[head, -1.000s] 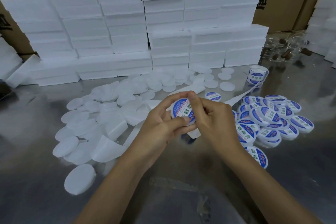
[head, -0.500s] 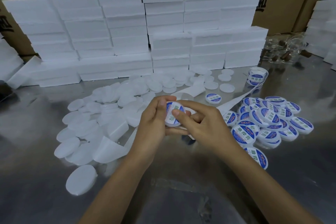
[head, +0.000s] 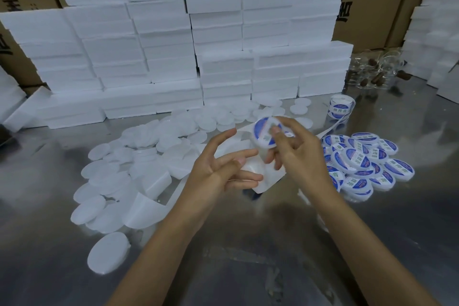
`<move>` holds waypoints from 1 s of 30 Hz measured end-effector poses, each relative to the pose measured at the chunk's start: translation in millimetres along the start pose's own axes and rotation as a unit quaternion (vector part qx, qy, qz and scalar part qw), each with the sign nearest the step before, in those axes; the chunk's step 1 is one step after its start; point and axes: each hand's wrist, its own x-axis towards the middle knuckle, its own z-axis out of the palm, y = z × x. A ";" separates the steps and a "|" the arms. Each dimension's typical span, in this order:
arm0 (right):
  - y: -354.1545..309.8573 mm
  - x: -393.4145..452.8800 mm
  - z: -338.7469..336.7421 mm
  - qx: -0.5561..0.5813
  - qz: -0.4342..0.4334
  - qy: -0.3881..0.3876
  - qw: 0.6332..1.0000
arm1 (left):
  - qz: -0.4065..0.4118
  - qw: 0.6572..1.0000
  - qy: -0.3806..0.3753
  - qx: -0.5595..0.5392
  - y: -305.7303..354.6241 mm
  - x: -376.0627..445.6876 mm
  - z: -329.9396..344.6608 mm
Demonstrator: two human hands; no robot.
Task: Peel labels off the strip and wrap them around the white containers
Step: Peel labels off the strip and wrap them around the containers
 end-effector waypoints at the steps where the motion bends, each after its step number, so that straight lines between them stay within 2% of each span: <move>1: 3.6 6.3 -10.4 -0.018 0.006 0.043 0.999 | -0.005 1.000 0.010 -0.004 -0.6 0.1 -0.3; 4: 21.7 23.8 -50.4 -0.156 0.039 0.149 0.976 | -0.012 0.999 0.041 -0.004 -1.6 1.3 -3.9; 8: 46.1 32.2 -99.5 -0.311 0.103 0.270 0.905 | -0.019 0.998 0.065 0.015 -2.0 3.1 -6.8; 13: 57.4 30.3 -118.3 -0.375 0.170 0.277 0.868 | -0.029 0.996 0.081 0.020 -3.3 3.7 -8.8; 18: 54.2 32.4 -114.7 -0.372 0.133 0.293 0.871 | -0.045 0.992 0.114 0.023 -7.0 6.1 -12.5; 23: 40.1 28.5 -79.3 -0.364 0.031 0.230 0.902 | -0.062 0.984 0.166 0.035 -16.7 11.2 -21.0; 27: 34.1 26.4 -24.2 -0.349 -0.056 0.100 0.930 | -0.065 0.975 0.211 0.033 -27.1 16.9 -30.9; 30: 37.0 45.4 14.3 -0.342 -0.098 -0.008 0.935 | -0.056 0.974 0.219 0.011 -33.1 22.7 -37.8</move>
